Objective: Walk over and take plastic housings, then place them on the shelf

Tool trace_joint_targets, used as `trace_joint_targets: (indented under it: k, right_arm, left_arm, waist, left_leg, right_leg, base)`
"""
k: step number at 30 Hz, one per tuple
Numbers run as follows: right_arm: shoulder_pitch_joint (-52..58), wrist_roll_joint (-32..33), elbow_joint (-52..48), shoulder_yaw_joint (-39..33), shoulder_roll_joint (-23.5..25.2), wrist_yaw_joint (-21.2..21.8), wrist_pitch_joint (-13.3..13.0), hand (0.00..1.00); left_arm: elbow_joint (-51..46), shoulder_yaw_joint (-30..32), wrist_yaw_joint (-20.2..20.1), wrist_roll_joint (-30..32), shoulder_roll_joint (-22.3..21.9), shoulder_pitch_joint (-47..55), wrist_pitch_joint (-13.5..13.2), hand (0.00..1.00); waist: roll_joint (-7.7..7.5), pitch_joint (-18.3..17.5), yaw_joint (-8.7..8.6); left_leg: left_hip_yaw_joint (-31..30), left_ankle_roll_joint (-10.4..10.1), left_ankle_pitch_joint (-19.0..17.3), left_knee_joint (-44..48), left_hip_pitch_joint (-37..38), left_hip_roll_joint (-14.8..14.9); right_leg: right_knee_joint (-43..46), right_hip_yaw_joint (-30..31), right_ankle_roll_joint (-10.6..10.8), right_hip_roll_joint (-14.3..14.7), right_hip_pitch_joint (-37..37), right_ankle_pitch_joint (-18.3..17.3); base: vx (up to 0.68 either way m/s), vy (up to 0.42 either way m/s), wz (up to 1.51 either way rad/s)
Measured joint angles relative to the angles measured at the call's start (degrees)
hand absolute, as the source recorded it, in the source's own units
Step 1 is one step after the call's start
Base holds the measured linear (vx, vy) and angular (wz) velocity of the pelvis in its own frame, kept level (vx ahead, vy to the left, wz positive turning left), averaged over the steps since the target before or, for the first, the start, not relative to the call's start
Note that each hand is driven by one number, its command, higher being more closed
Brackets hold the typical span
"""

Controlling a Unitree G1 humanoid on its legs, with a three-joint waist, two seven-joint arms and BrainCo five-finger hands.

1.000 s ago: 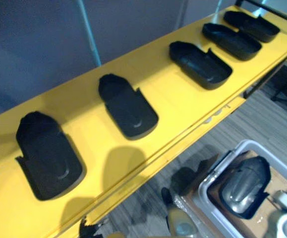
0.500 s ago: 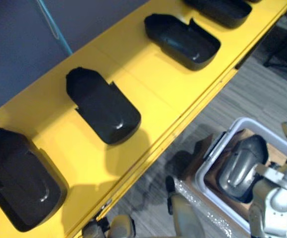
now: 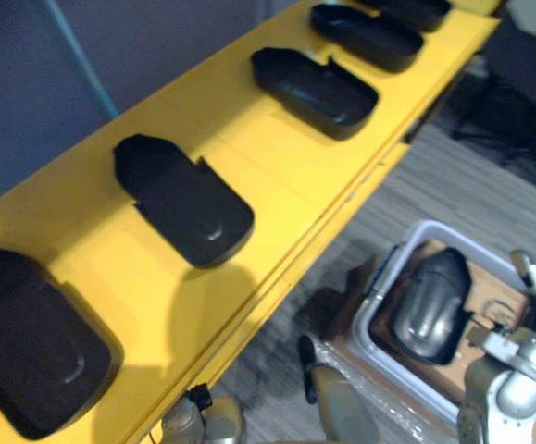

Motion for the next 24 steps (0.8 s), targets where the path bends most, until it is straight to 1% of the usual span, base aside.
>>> trace_joint_targets:
  k: [1, 2, 3, 4, 5, 6, 7, 8, 9, 10, 11, 12, 13, 14, 15, 16, 17, 18, 19, 20, 21, 22, 23, 24]
  right_arm:
    - [-0.9, -0.8, 0.5, 0.2, 0.1, 0.8, -1.3, 0.00]
    - [-1.7, -1.3, 1.3, 0.5, 0.0, 0.9, -1.3, 0.00]
    - [-4.1, -1.5, 3.1, 2.1, -1.6, 1.0, -0.5, 0.00]
    - [-7.9, -2.2, 5.1, 2.8, -3.2, 1.2, 0.2, 0.00]
    - [-9.0, -2.4, 6.2, 2.7, -3.2, 1.0, 0.4, 0.00]
    - [-12.3, -2.4, 9.1, 2.8, -3.6, 0.2, 1.0, 0.00]
    - [-13.2, -2.4, 11.6, 2.8, -3.8, -0.2, 2.4, 0.00]
    - [-13.5, -2.5, 12.6, 2.9, -3.9, -0.2, 3.2, 0.00]
    - [-14.4, -2.5, 13.8, 2.9, -3.9, -0.2, 4.6, 0.00]
    - [-15.5, -2.4, 14.0, 2.9, -4.0, -0.3, 6.0, 0.00]
    - [-15.8, -2.4, 14.2, 2.8, -4.2, -0.3, 6.6, 0.00]
    - [-15.7, -2.3, 14.3, 2.8, -4.6, -0.3, 7.7, 0.00]
    - [-15.1, -1.9, 15.6, 2.8, -4.8, -0.3, 8.9, 0.00]
    - [-14.6, -1.3, 16.2, 2.7, -4.8, -0.2, 9.6, 0.00]
    - [-13.8, -1.1, 16.9, 2.6, -4.8, -0.2, 10.7, 0.00]
    - [-12.0, -1.1, 17.5, 1.6, -4.8, -0.2, 11.8, 0.00]
    - [-10.9, -1.1, 18.1, 0.8, -4.8, -0.2, 12.1, 0.00]
    - [-10.0, -1.1, 18.5, 0.3, -4.7, -0.2, 12.2, 0.00]
    - [-7.5, -1.0, 18.6, -1.2, -4.2, -0.2, 12.1, 0.00]
    - [-4.7, -0.9, 18.6, -2.7, -3.3, -0.2, 12.0, 0.00]
    - [-3.0, -0.5, 18.6, -3.5, -2.7, -0.1, 11.7, 0.00]
    - [-0.1, 0.4, 18.6, -5.1, -1.0, 0.0, 11.0, 0.00]
    - [3.4, 1.8, 18.7, -6.3, 0.7, 0.0, 10.0, 0.00]
    - [4.8, 2.6, 18.9, -6.6, 1.5, 0.0, 9.4, 0.00]
  left_arm:
    - [0.1, 1.0, 0.1, 0.2, 1.5, 0.0, 2.0, 0.00]
    - [0.1, 1.7, 0.2, 0.4, 1.8, 0.5, 2.8, 0.00]
    - [0.6, 4.0, 0.5, 1.7, 3.0, 1.0, 4.4, 0.00]
    - [3.0, 5.6, 0.5, 1.9, 3.9, 0.8, 5.7, 0.00]
    - [4.1, 6.5, 0.5, 1.9, 4.1, 0.6, 6.0, 0.00]
    - [4.9, 7.4, 0.4, 2.3, 4.9, 0.7, 6.1, 0.00]
    - [6.1, 7.6, 0.2, 2.2, 5.7, 1.2, 7.3, 0.00]
    - [6.4, 7.6, 0.2, 2.2, 6.1, 1.9, 7.7, 0.00]
    - [6.9, 7.7, -0.1, 2.2, 6.6, 3.2, 8.1, 0.00]
    - [7.7, 7.8, -0.5, 2.2, 7.1, 3.9, 8.2, 0.00]
    - [8.3, 7.9, -0.6, 2.2, 7.2, 4.0, 8.3, 0.00]
    - [9.2, 8.3, -0.9, 2.2, 7.2, 4.0, 8.2, 0.00]
    - [9.9, 8.3, -1.8, 2.2, 6.7, 4.2, 8.0, 0.00]
    - [10.1, 8.3, -2.0, 2.2, 6.3, 4.3, 8.0, 0.00]
    - [10.1, 8.3, -2.2, 2.2, 5.7, 4.4, 7.9, 0.00]
    - [10.1, 8.2, -2.7, 1.9, 4.3, 4.7, 7.6, 0.00]
    - [10.1, 8.1, -3.1, 1.6, 3.4, 4.9, 7.6, 0.00]
    - [10.0, 8.0, -3.4, 1.6, 2.9, 5.3, 7.6, 0.00]
    - [10.0, 7.7, -4.2, 1.7, 1.9, 6.1, 7.3, 0.00]
    - [9.9, 7.7, -4.4, 1.7, 1.5, 7.0, 6.4, 0.00]
    - [9.8, 7.6, -4.5, 1.6, 1.5, 7.3, 5.9, 0.00]
    - [9.7, 7.4, -4.4, 1.6, 1.5, 7.8, 5.0, 0.00]
    - [9.2, 6.9, -4.4, 1.8, 1.5, 8.1, 4.3, 0.00]
    - [8.8, 6.4, -4.4, 1.8, 1.5, 8.1, 3.9, 0.00]
  waist:
    - [-1.71, -0.6, -0.05]
    - [-2.42, -1.1, -0.05]
    - [-4.33, -2.9, 1.25]
    - [-4.18, -3.7, 3.06]
    - [-4.61, -4.8, 3.26]
    - [-5.50, -4.6, 3.51]
    - [-5.57, -4.9, 3.38]
    - [-5.59, -5.1, 3.66]
    - [-5.42, -5.4, 4.37]
    - [-5.53, -5.5, 4.33]
    - [-5.90, -5.8, 4.26]
    - [-5.40, -5.7, 4.22]
    - [-4.07, -5.4, 4.01]
    - [-3.68, -5.4, 3.74]
    - [-3.20, -5.6, 3.00]
    - [-2.35, -5.8, 2.57]
    - [-1.77, -5.7, 2.48]
    - [-1.45, -5.7, 2.33]
    - [-0.85, -6.1, 1.66]
    - [-0.52, -6.2, 0.73]
    - [-0.43, -6.2, 0.25]
    - [-0.34, -6.3, -0.74]
    - [-0.28, -6.5, -1.20]
    - [-0.27, -6.5, -1.43]
  left_leg:
    - [1.0, 0.0, 0.0, -1.5, 1.1, -0.4]
    - [1.0, 0.0, 0.0, -1.1, 1.6, -1.3]
    - [0.2, -0.2, 0.4, -0.2, 1.0, -2.4]
    - [-3.1, 2.3, 0.8, 1.9, -2.7, -2.6]
    - [-4.6, 2.5, 1.5, -2.9, -4.2, -3.2]
    - [-3.2, -1.4, 3.8, -5.7, -4.2, -3.5]
    - [-2.9, -1.3, 4.3, -5.7, -4.5, -3.0]
    - [-2.4, -1.4, 4.4, -5.6, -4.5, -2.8]
    - [-1.4, -1.7, 4.6, -5.3, -5.0, -2.1]
    - [-1.0, -2.3, 5.0, -5.0, -6.4, -1.7]
    - [-0.7, -2.6, 5.2, -4.9, -7.0, -1.5]
    - [-0.6, -3.0, 5.6, -4.7, -7.9, -1.2]
    - [-0.6, -3.6, 6.4, -4.9, -7.7, -0.3]
    - [-0.8, -3.7, 6.9, -5.2, -7.5, -0.1]
    - [-1.0, -3.6, 7.9, -5.2, -7.5, 0.0]
    - [-0.9, -3.4, 9.3, -5.2, -7.2, 0.0]
    - [-0.8, -3.5, 10.0, -5.3, -6.8, 0.0]
    - [-0.8, -3.4, 10.4, -5.7, -6.6, -0.1]
    - [-0.7, -3.5, 11.4, -6.7, -6.2, -0.5]
    - [-0.7, -3.6, 12.3, -8.6, -5.2, -1.1]
    - [-0.6, -3.7, 12.9, -9.6, -4.7, -1.4]
    - [-0.6, -3.9, 13.6, -11.3, -3.8, -2.0]
    - [-0.5, -4.1, 14.3, -12.6, -3.4, -2.2]
    - [-0.5, -4.2, 14.5, -13.0, -3.3, -2.3]
  right_leg:
    - [13.3, -4.4, -2.5, -3.6, -1.2, -2.5]
    - [16.2, -5.1, -3.2, -4.9, -0.5, -0.8]
    - [12.6, -6.4, -1.9, -4.3, 0.7, 0.3]
    - [1.1, -4.1, 1.2, -2.1, 4.0, 5.0]
    - [-4.1, -2.8, 2.0, -1.9, 5.4, 5.1]
    - [6.3, -4.7, -0.2, -4.4, 3.9, -3.6]
    - [9.2, -6.7, 0.2, -6.3, 6.7, -6.5]
    - [8.5, -7.3, 0.3, -7.1, 8.2, -7.0]
    - [4.7, -7.8, 1.9, -7.7, 10.8, -6.3]
    - [-0.2, -7.7, 4.4, -6.9, 11.9, -5.3]
    - [-2.2, -7.8, 5.8, -6.7, 12.2, -4.9]
    - [-5.0, -7.9, 8.3, -6.2, 12.6, -4.1]
    - [-8.0, -8.3, 8.8, -5.0, 14.0, -2.7]
    - [-9.0, -8.7, 8.6, -4.6, 14.8, -2.3]
    - [-10.4, -9.3, 8.3, -4.4, 15.8, -1.6]
    - [-12.2, -9.2, 7.8, -4.0, 16.9, -0.6]
    - [-12.9, -9.0, 7.5, -3.8, 17.4, -0.2]
    - [-13.1, -8.7, 7.4, -3.8, 17.4, 0.0]
    - [-13.9, -8.2, 7.3, -4.0, 17.6, 0.5]
    - [-15.5, -7.9, 7.3, -4.1, 18.2, 1.3]
    - [-16.2, -7.8, 7.1, -4.1, 18.5, 1.8]
    - [-17.6, -7.6, 7.1, -4.2, 19.2, 2.4]
    - [-18.5, -7.0, 7.1, -4.2, 19.2, 2.5]
    - [-18.9, -6.7, 7.0, -4.2, 19.2, 2.8]
  base:
    - [-0.11, 0.042, -0.09]
    - [-0.07, 0.064, -0.45]
    - [-0.13, 0.071, -0.92]
    - [-0.19, 0.079, -1.09]
    - [-0.23, 0.031, -0.94]
    - [-0.09, -0.001, -0.49]
    - [-0.04, -0.010, -0.43]
    - [-0.01, -0.005, -0.38]
    - [-0.06, -0.023, -0.50]
    - [-0.08, -0.054, -0.46]
    - [-0.07, -0.080, -0.26]
    - [-0.07, -0.143, -0.16]
    - [-0.06, -0.134, -0.08]
    - [-0.05, -0.155, 0.09]
    - [-0.03, -0.114, 0.16]
    - [-0.04, -0.120, 0.06]
    - [-0.04, -0.081, -0.10]
    - [-0.03, -0.056, -0.17]
    - [-0.02, -0.040, -0.15]
    - [-0.01, -0.030, -0.12]
    - [-0.01, -0.011, -0.09]
    - [-0.02, 0.004, -0.12]
    - [-0.03, 0.006, -0.14]
    - [-0.04, 0.014, -0.22]
